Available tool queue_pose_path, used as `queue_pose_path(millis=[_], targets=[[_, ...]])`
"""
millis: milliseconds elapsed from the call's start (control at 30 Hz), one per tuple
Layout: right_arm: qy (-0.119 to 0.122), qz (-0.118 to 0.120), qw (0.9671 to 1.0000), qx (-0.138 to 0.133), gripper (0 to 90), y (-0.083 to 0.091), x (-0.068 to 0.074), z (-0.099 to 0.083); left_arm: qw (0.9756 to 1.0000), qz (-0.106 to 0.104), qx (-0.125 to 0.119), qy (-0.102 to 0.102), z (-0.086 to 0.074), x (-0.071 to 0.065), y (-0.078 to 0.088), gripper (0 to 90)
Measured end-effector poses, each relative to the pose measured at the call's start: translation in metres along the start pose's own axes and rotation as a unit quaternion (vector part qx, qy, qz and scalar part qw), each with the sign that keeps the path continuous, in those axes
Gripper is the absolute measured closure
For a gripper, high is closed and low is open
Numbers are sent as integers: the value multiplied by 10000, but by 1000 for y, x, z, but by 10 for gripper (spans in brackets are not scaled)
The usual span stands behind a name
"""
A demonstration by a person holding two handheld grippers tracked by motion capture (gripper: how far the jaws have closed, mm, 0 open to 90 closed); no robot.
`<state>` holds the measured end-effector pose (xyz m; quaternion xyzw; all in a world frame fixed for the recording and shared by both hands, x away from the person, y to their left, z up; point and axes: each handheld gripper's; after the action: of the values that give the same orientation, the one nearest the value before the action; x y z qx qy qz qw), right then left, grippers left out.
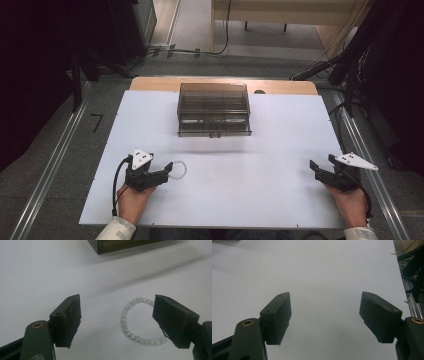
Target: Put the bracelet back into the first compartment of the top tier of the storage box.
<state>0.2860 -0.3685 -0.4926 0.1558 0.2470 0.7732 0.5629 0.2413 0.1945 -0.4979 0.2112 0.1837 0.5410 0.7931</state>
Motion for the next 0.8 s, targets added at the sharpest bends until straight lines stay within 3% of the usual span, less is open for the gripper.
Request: queue_pose_path(millis=[600, 800], targets=[[1, -1, 10000, 0, 238, -1, 0, 0, 9998, 34, 156, -101, -1, -2, -6, 253], [0, -7, 10000, 10, 238, -1, 0, 0, 9994, 75, 272, -220, -2, -3, -9, 320]])
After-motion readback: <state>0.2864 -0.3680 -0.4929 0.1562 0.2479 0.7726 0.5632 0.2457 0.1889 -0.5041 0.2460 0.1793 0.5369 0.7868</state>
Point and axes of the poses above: each handheld gripper's, and its own axes: y roughly backward along the jaws, z roughly out of its top, x roughly to its left, and after that the axes turned 2 degrees about -x, right-handed
